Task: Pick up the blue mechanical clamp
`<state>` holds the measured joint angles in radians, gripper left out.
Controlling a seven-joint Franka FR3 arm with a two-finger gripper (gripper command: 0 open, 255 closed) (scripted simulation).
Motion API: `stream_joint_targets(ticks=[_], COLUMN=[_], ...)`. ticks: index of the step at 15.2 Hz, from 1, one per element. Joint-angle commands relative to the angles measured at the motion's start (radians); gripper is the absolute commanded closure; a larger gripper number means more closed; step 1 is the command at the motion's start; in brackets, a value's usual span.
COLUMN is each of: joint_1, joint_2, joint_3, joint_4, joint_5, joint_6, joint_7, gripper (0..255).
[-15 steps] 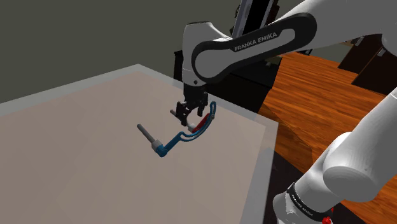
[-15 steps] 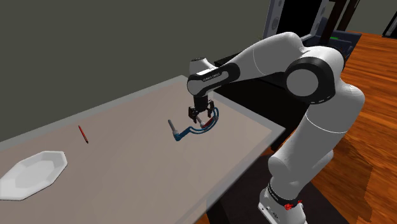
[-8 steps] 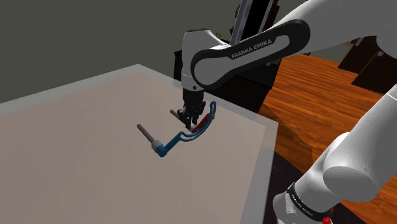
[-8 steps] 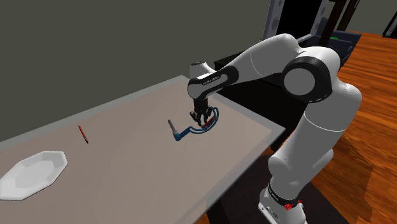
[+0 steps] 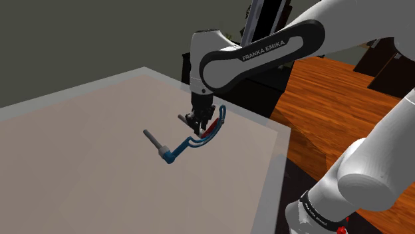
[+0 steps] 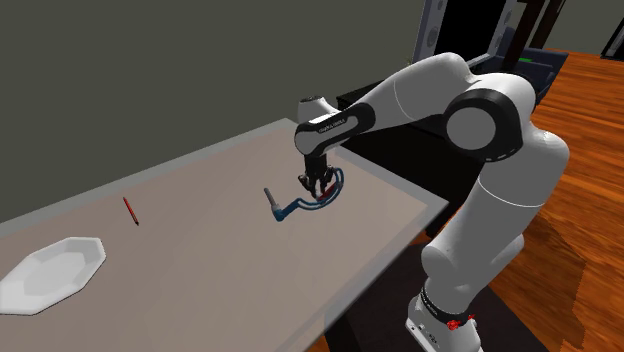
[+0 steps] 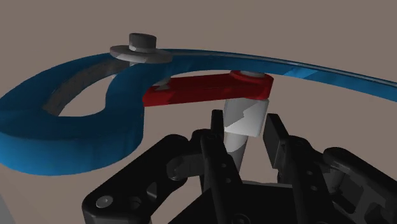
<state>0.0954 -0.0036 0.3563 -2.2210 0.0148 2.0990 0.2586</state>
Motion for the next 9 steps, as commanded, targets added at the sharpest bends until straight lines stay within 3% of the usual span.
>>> stream_joint_targets(ticks=[1, 9], joint_1=[0.0, -0.002], joint_2=[-0.01, -0.059], joint_3=[0.0, -0.004], joint_4=[0.011, 0.07], joint_5=[0.004, 0.021], joint_6=[-0.021, -0.127], joint_7=[-0.003, -0.015], gripper=[255, 255])
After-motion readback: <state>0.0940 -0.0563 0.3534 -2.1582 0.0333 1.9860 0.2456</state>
